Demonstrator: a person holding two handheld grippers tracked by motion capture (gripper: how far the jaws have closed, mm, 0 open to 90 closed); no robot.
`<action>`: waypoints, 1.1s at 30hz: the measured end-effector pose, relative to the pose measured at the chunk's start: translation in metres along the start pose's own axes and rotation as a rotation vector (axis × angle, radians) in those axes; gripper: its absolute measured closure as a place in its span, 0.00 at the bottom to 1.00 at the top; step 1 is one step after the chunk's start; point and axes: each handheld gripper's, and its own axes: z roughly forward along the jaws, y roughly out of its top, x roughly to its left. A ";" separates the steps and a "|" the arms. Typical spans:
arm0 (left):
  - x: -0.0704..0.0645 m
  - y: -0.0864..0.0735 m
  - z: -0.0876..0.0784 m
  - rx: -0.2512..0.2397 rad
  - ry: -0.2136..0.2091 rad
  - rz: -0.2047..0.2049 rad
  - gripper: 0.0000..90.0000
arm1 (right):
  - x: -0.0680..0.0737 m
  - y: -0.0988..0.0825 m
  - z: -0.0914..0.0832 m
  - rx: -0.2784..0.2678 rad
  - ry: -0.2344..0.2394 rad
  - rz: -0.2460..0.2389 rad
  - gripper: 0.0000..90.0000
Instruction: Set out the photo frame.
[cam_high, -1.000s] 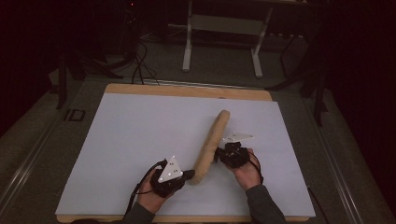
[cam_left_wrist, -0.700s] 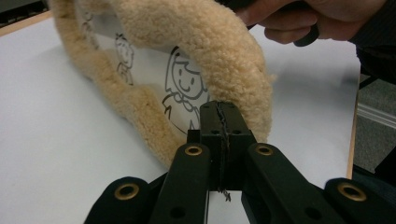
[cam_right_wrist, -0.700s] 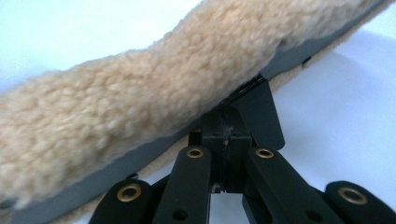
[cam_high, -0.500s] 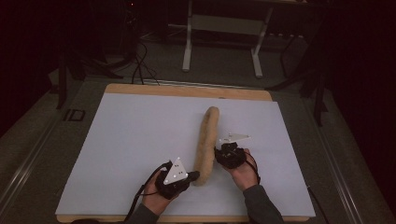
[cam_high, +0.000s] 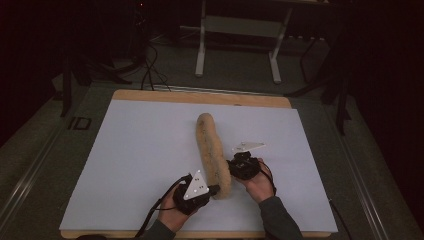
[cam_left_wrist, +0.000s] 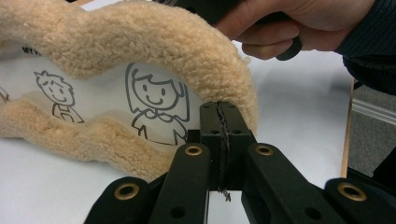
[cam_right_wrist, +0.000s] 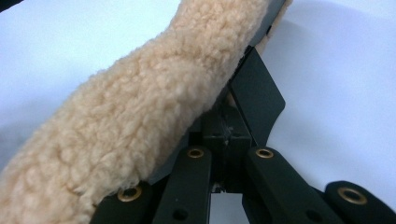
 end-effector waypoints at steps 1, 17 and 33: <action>0.000 0.000 0.001 0.000 0.001 0.002 1.00 | -0.001 0.000 0.000 0.002 -0.002 -0.001 1.00; 0.011 -0.002 0.000 0.043 0.035 0.032 0.97 | 0.001 0.002 -0.021 0.008 -0.042 -0.029 0.95; 0.032 -0.006 -0.013 0.046 0.105 -0.005 0.92 | 0.005 -0.005 -0.043 0.017 -0.027 -0.020 0.78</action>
